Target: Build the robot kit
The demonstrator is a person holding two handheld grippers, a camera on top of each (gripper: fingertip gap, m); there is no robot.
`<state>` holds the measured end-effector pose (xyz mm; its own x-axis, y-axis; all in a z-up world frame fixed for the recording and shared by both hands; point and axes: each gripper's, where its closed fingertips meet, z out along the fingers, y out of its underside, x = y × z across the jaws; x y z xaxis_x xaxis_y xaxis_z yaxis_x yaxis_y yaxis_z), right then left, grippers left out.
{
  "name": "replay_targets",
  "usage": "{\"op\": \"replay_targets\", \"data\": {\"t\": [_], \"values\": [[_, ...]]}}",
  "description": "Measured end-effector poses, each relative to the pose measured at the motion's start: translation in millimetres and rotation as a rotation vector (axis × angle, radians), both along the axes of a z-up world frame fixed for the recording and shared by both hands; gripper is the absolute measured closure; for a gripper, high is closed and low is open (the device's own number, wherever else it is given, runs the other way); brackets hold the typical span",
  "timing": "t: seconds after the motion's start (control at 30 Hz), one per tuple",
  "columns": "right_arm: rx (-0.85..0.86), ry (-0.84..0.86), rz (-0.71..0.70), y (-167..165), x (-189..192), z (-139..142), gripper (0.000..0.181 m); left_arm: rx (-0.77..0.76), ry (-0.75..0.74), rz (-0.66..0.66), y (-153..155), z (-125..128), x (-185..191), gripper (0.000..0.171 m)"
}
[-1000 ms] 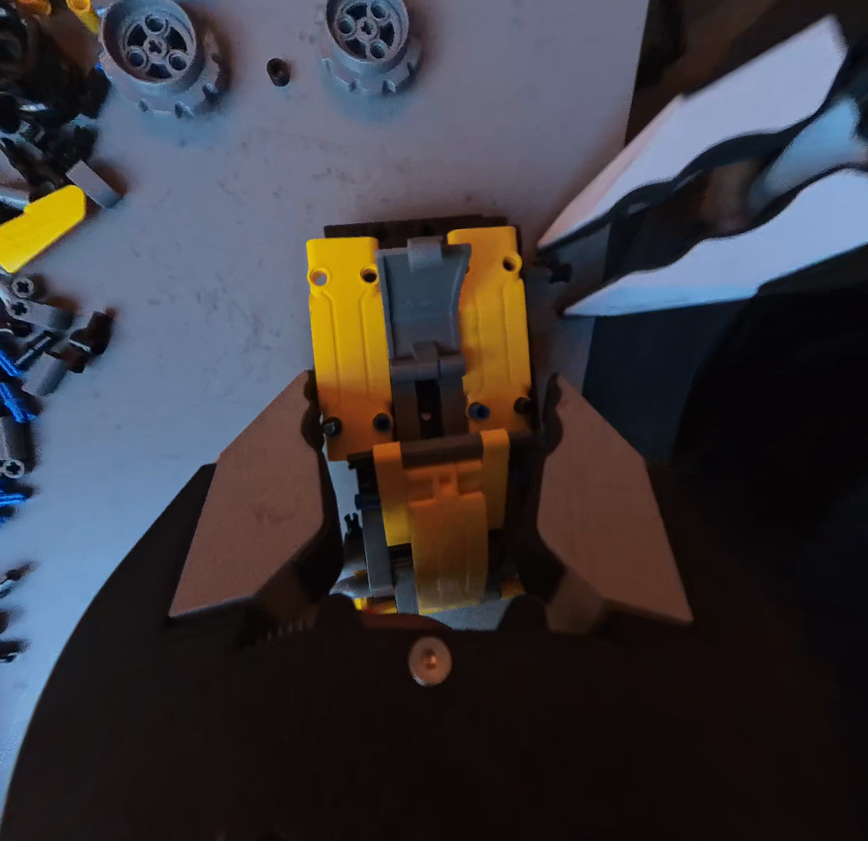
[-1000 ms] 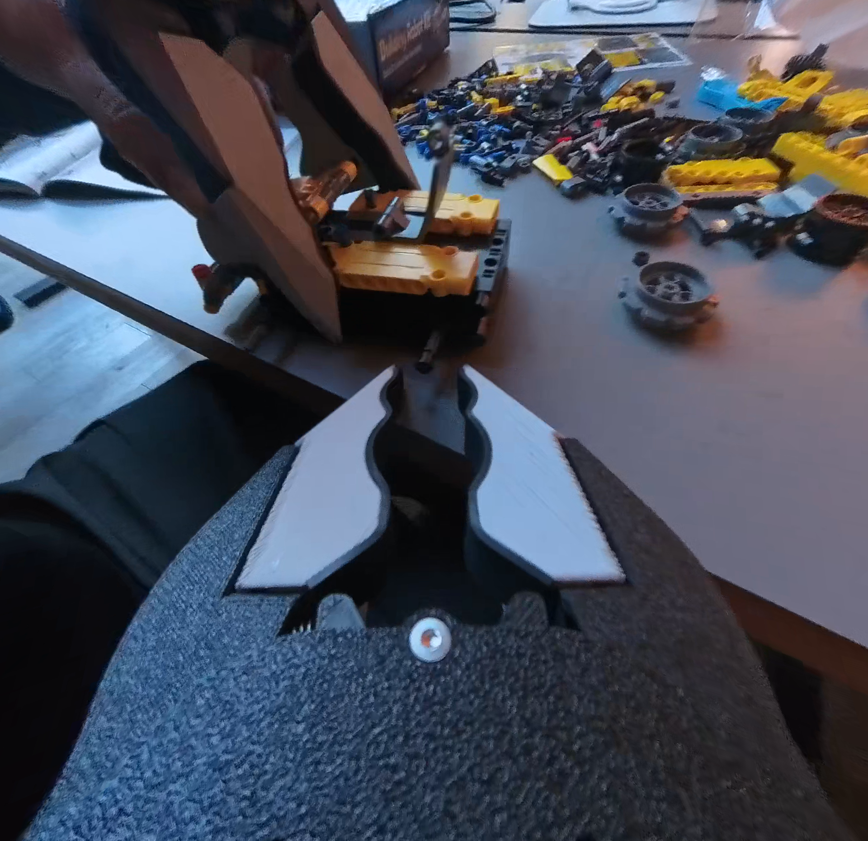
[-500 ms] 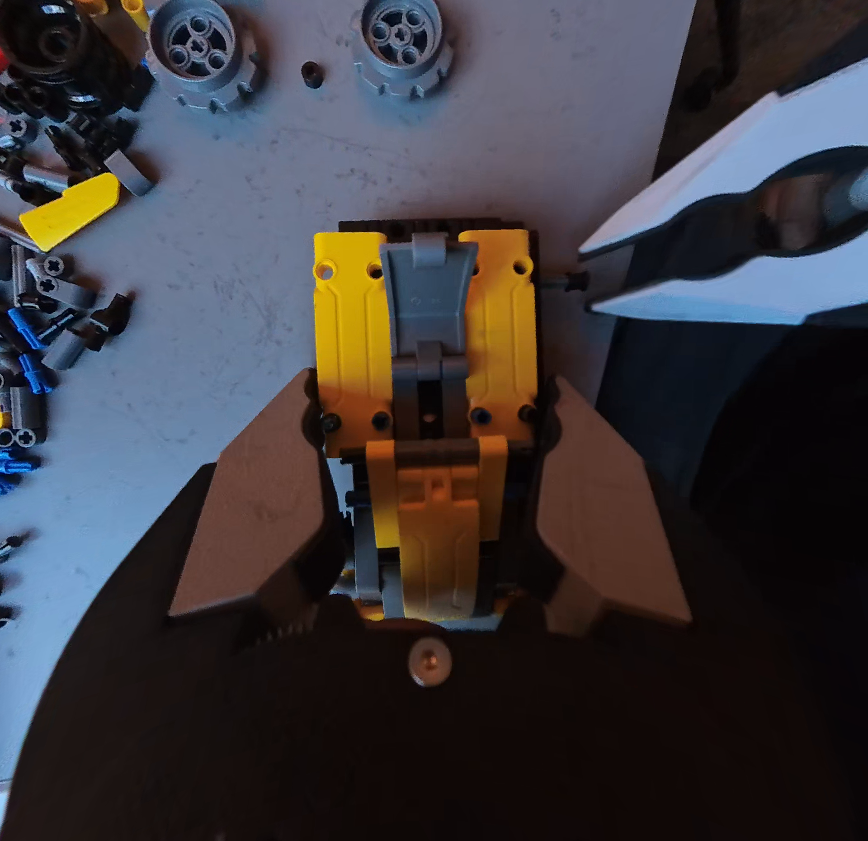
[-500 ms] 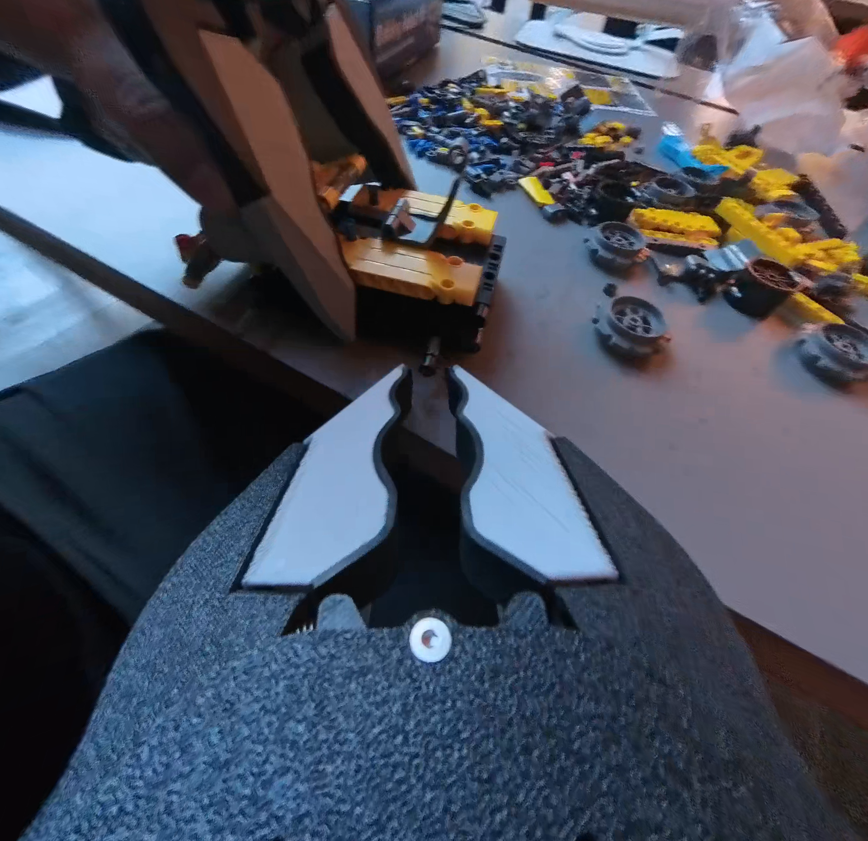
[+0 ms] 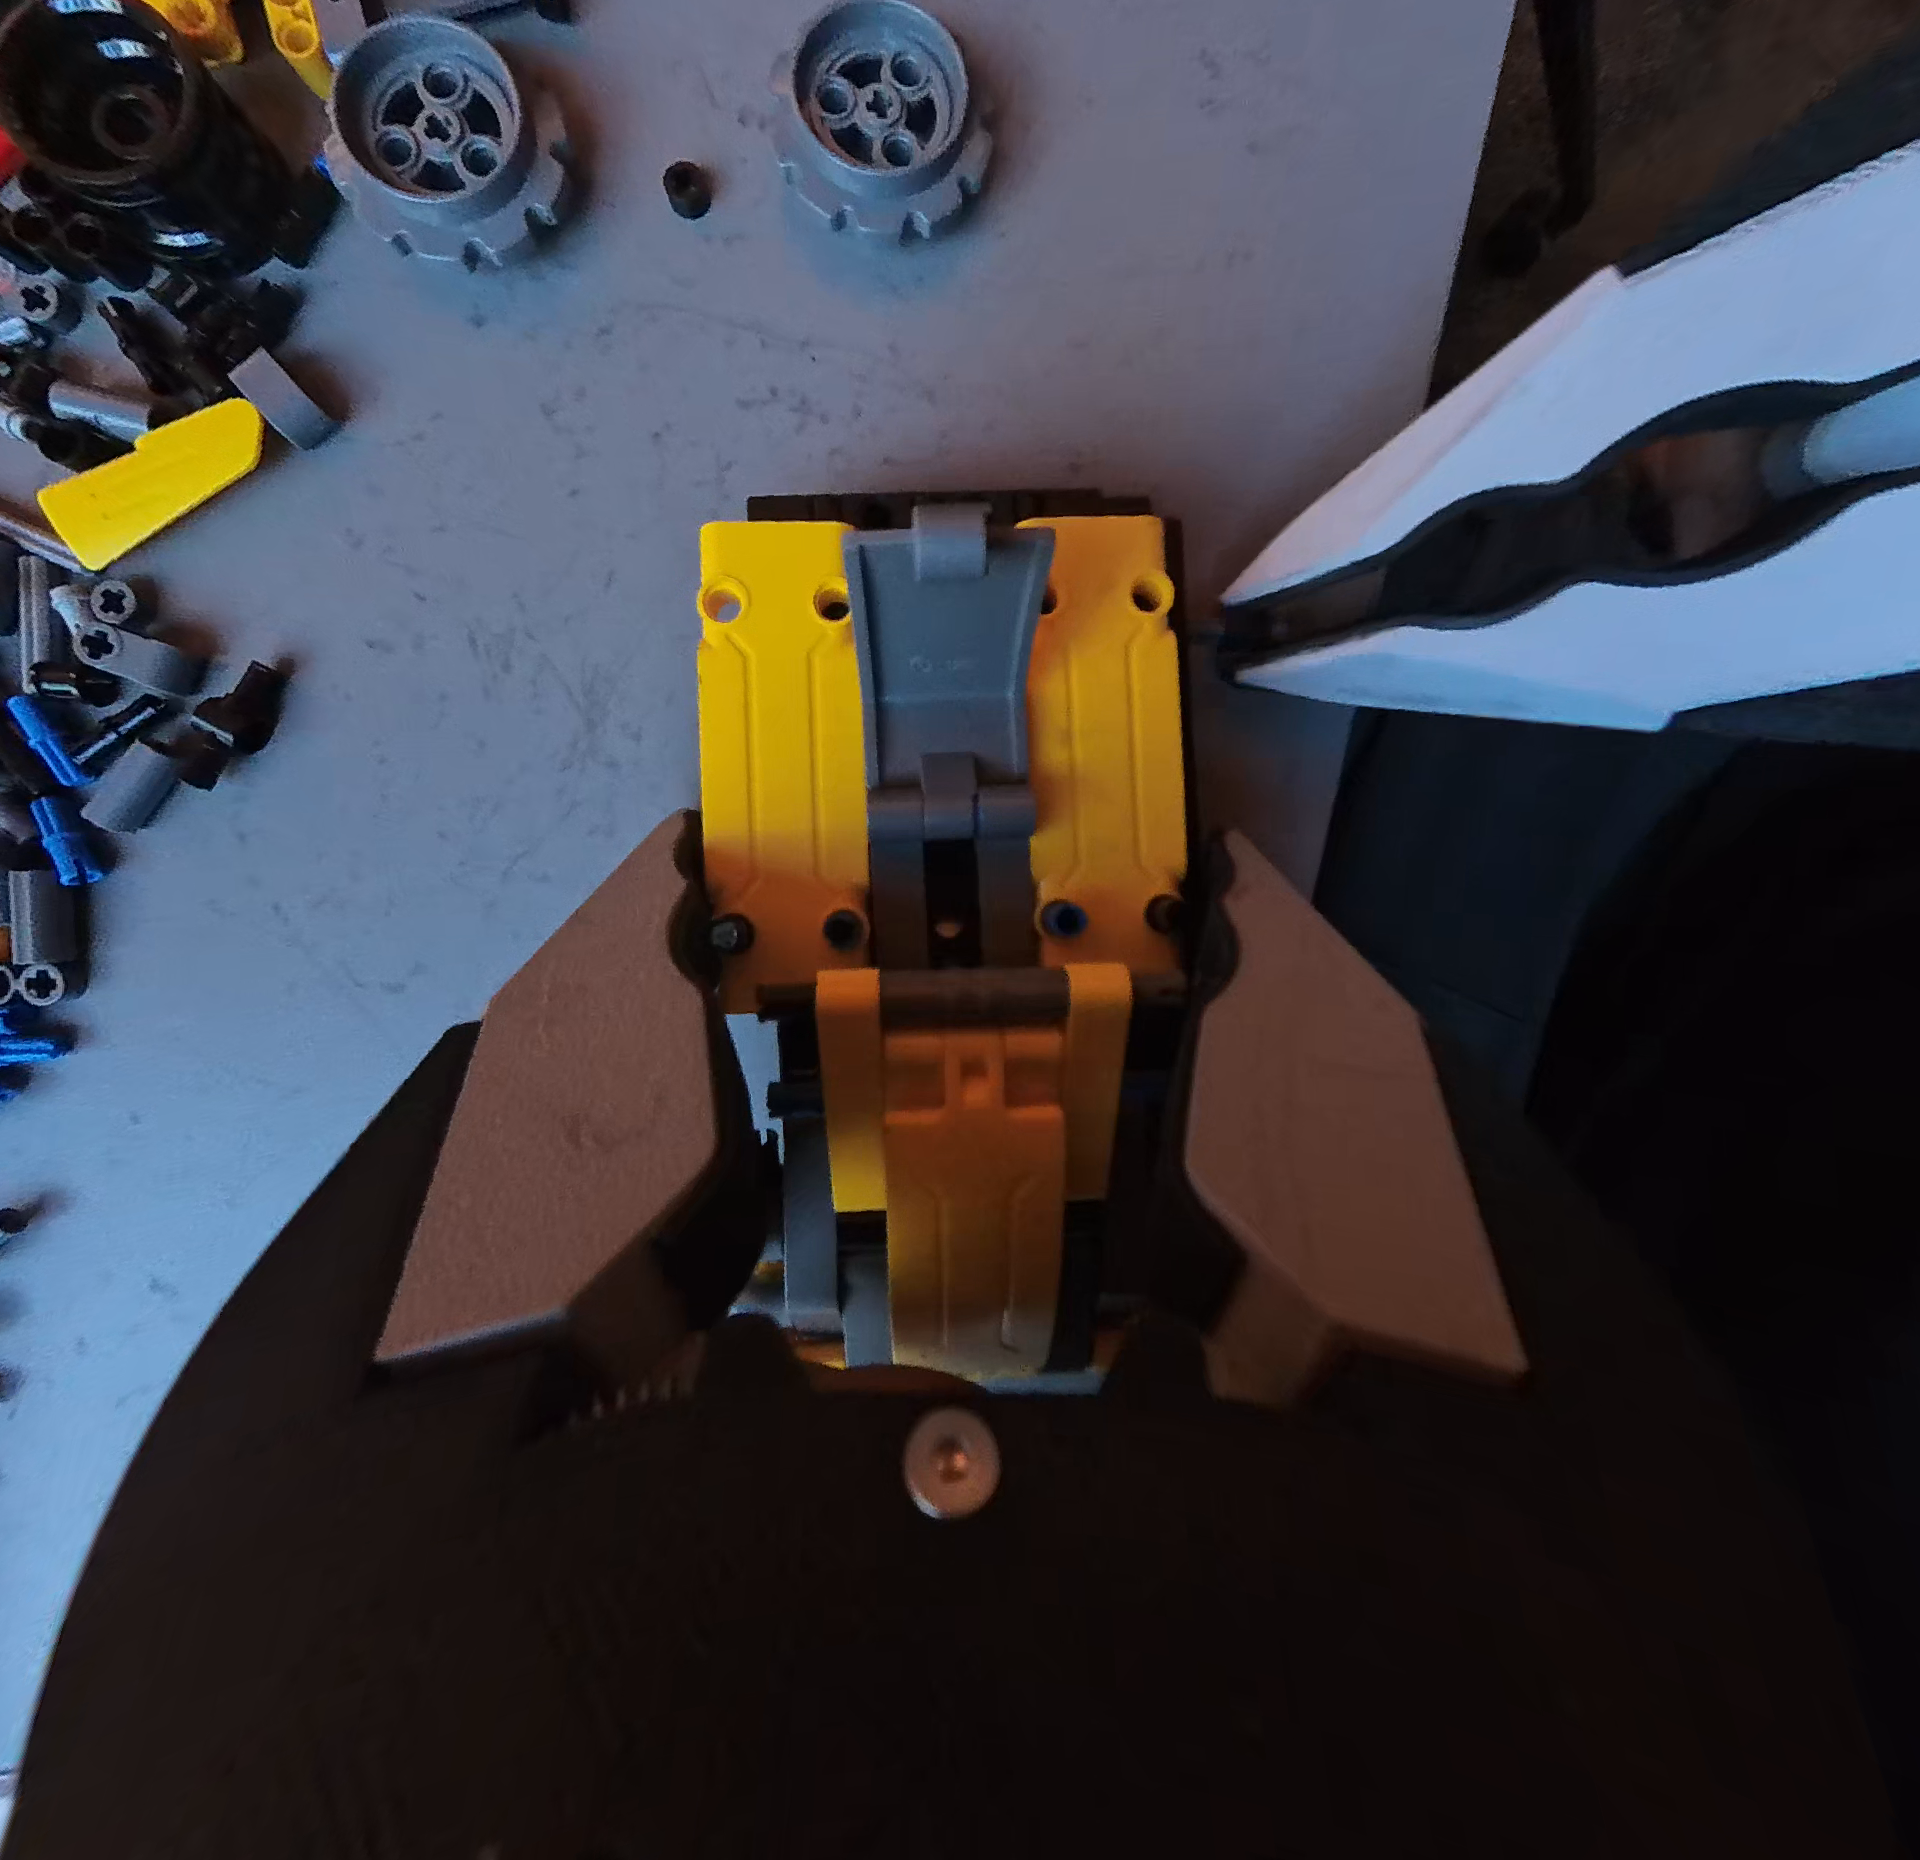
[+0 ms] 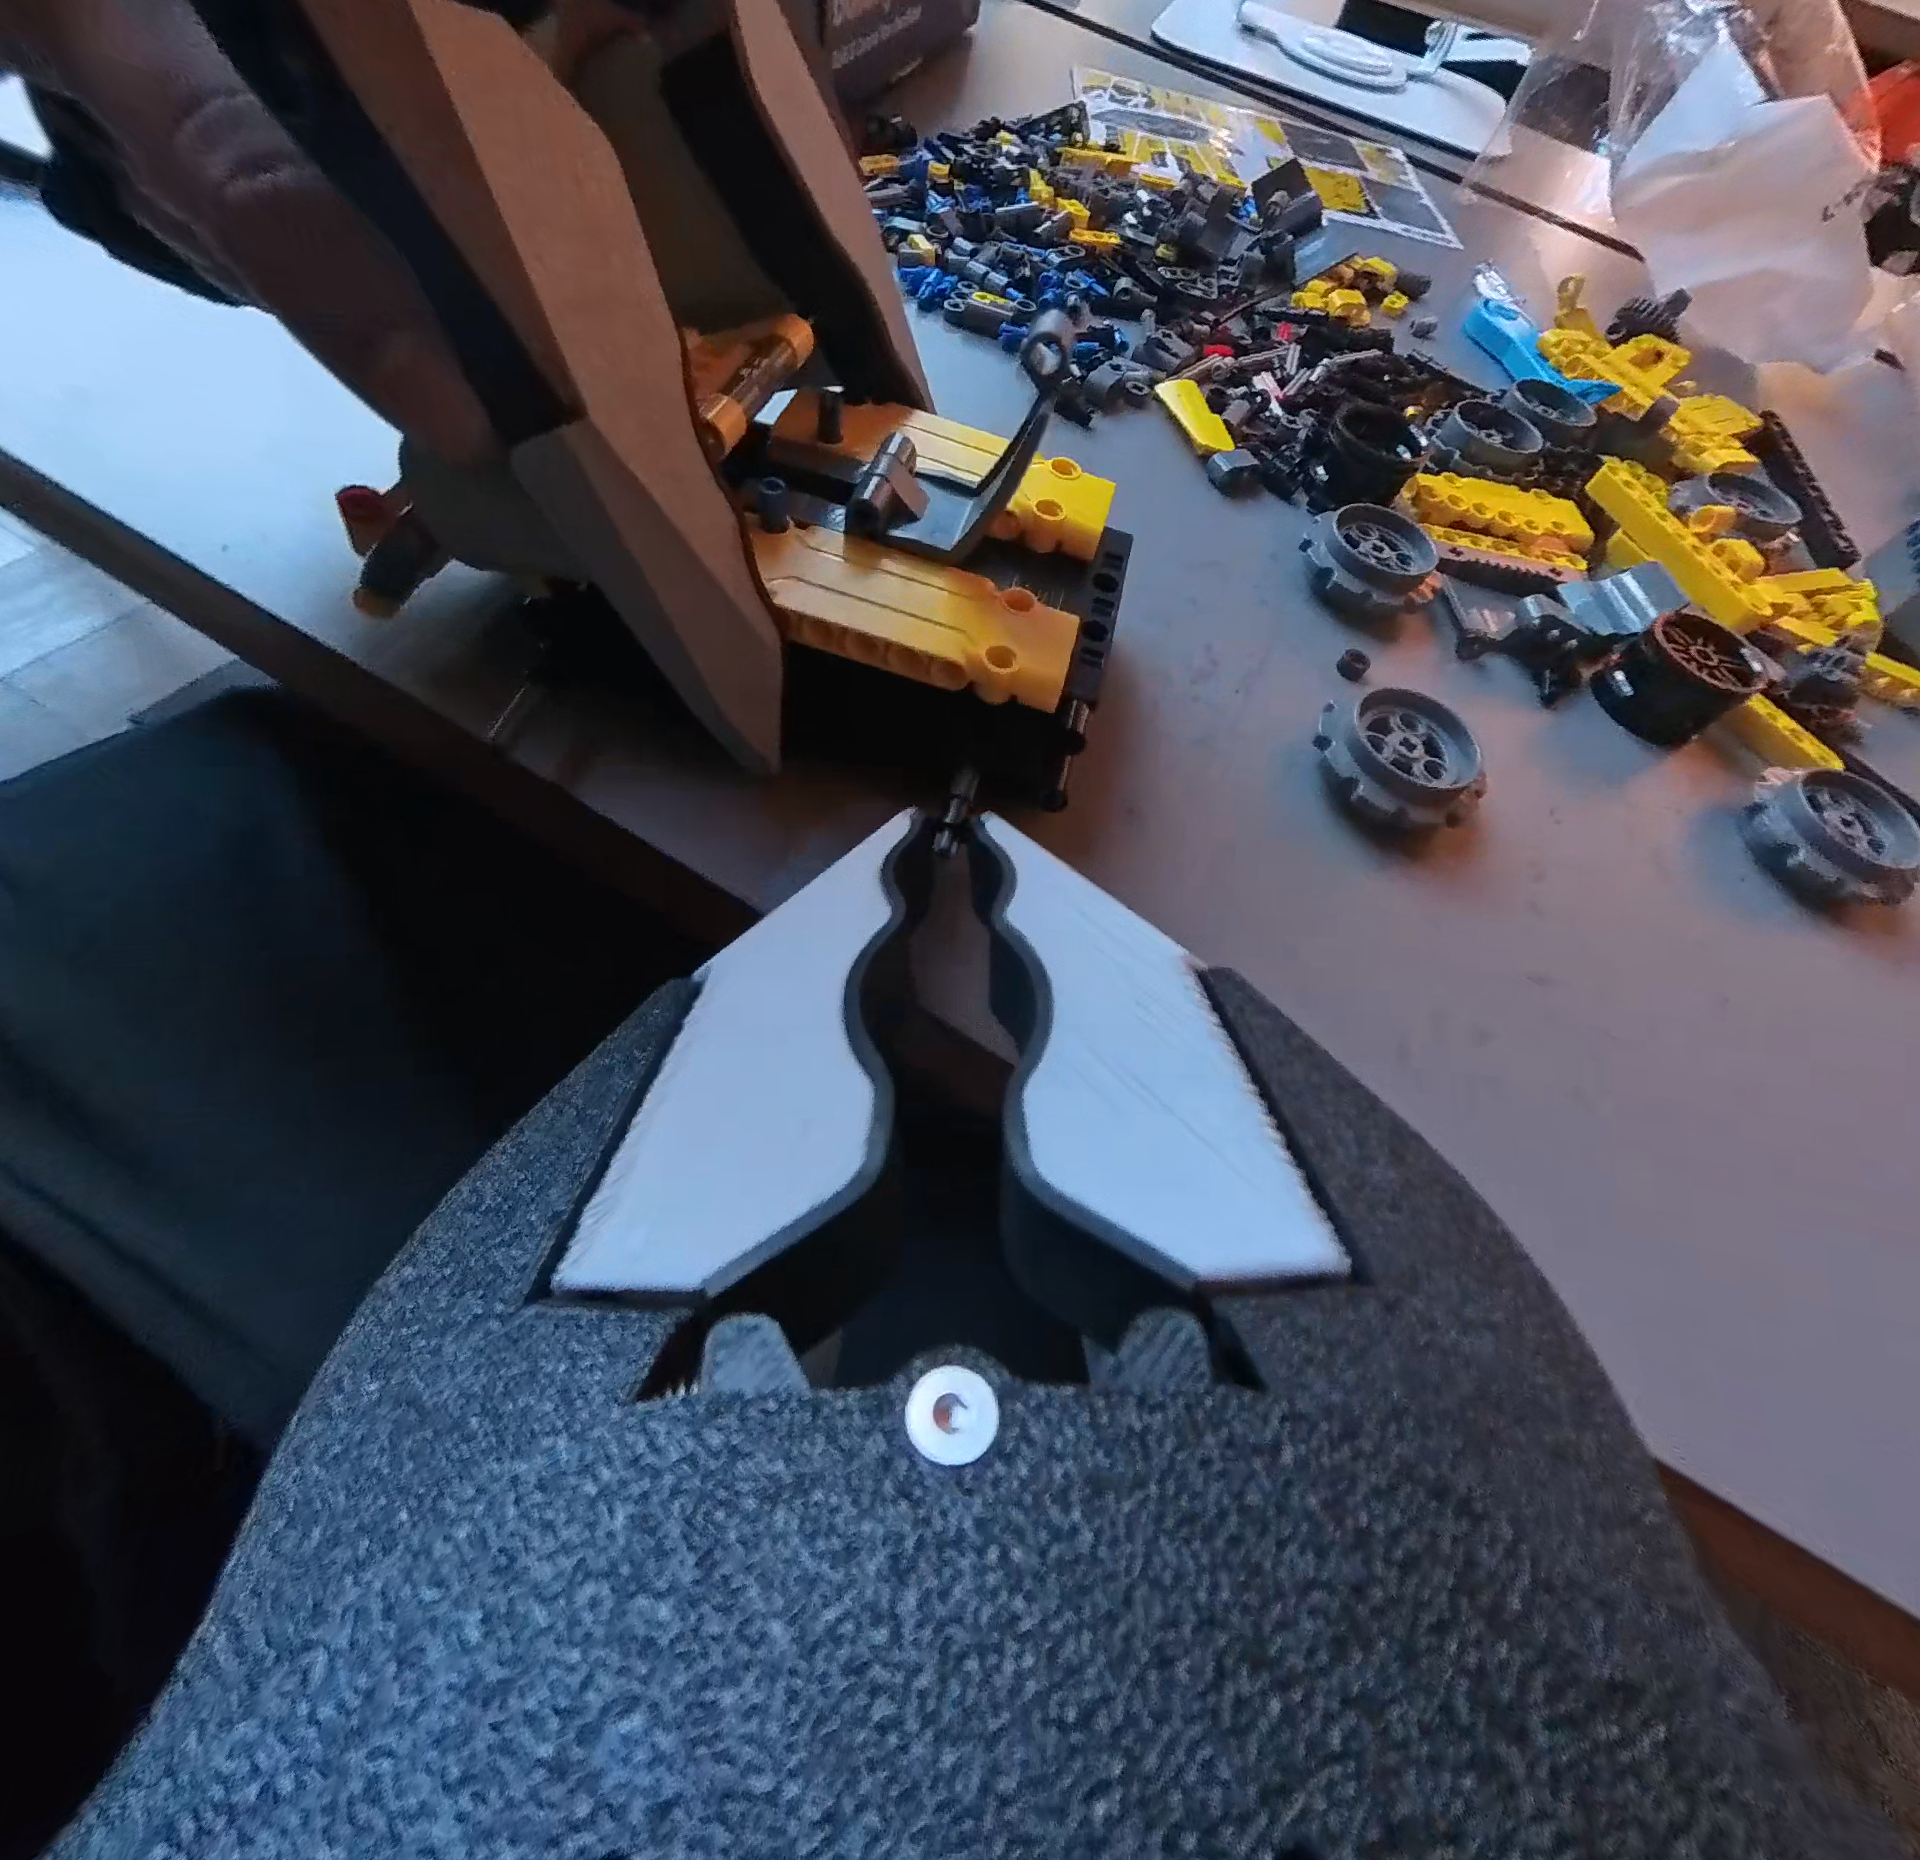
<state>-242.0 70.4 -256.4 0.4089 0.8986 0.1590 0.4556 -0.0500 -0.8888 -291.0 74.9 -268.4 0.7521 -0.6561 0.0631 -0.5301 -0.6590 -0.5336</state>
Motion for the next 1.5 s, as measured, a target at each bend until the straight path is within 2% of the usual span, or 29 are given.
{"op": "replay_targets", "data": {"t": [0.33, 0.6, 0.8, 0.9, 0.93, 1.0, 1.07, 1.1, 1.17, 1.27, 1.3, 1.33, 1.43, 1.5], "values": [[0.02, -0.047, -0.023, 10, -7, 0, 0.176, 0.006, -0.021, 0.032, 3, 1, -1, 0.081], [-0.026, -0.06, 0.074, 6, 1, 0, 0.172, 0.011, -0.012, 0.019, 5, 0, 2, 0.08], [-0.028, -0.066, 0.043, 12, -9, 0, 0.175, 0.014, -0.015, 0.043, 7, 0, -3, 0.08], [-0.045, -0.034, 0.123, 7, -8, 8, 0.172, 0.007, 0.005, 0.039, 6, 0, -9, 0.08], [-0.036, -0.011, 0.125, 13, -2, 15, 0.171, 0.013, 0.001, 0.06, 7, 0, -13, 0.08], [-0.031, -0.012, 0.067, 47, 16, 26, 0.158, 0.028, -0.007, 0.121, 11, 0, -29, 0.08], [-0.138, -0.039, 0.017, 82, 27, 23, 0.121, 0.041, -0.009, 0.186, 16, 1, -45, 0.079], [-0.214, -0.056, 0.034, 90, 27, 18, 0.11, 0.053, -0.014, 0.215, 19, 1, -50, 0.079], [-0.283, -0.125, 0.082, 99, 21, 5, 0.109, 0.064, -0.039, 0.256, 22, 1, -53, 0.078], [-0.301, -0.25, 0.146, 101, 12, -13, 0.109, 0.077, -0.088, 0.302, 23, 3, -52, 0.078], [-0.295, -0.264, 0.173, 99, 10, -11, 0.125, 0.084, -0.1, 0.31, 22, 5, -52, 0.078], [-0.281, -0.28, 0.188, 99, 8, -10, 0.14, 0.113, -0.109, 0.323, 23, 11, -55, 0.08], [-0.267, -0.33, 0.225, 92, 6, -8, 0.14, 0.342, -0.08, 0.303, 27, 50, -59, 0.082], [-0.306, -0.325, 0.294, 75, 0, 2, 0.14, 0.518, -0.008, 0.164, 22, 75, -43, 0.093]]}}
